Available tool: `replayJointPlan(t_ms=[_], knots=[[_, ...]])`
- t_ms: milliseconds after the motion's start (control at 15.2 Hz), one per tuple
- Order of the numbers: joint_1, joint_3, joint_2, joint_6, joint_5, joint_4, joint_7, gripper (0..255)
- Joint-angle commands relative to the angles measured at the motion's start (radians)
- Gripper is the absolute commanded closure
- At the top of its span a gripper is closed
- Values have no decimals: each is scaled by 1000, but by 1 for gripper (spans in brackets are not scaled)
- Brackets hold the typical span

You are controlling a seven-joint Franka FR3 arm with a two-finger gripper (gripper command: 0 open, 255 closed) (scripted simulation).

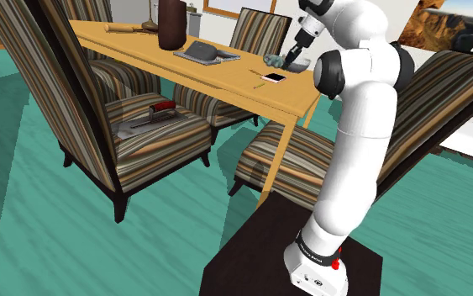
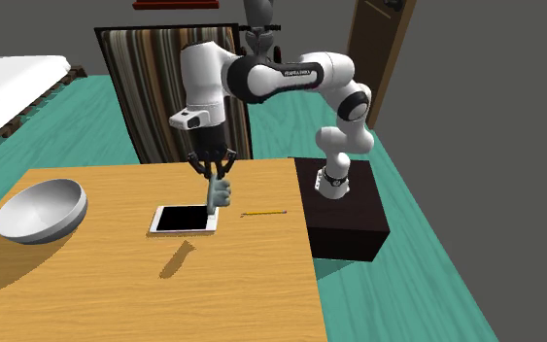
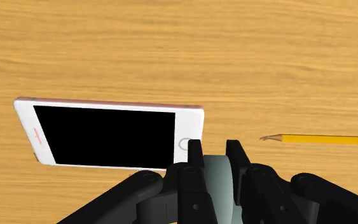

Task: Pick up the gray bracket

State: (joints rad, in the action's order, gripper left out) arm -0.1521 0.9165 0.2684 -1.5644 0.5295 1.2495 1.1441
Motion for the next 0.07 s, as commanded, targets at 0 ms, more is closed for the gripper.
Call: replayJointPlan(t_ms=[0], knots=[[-3, 0, 3, 8, 2, -10, -2, 255]])
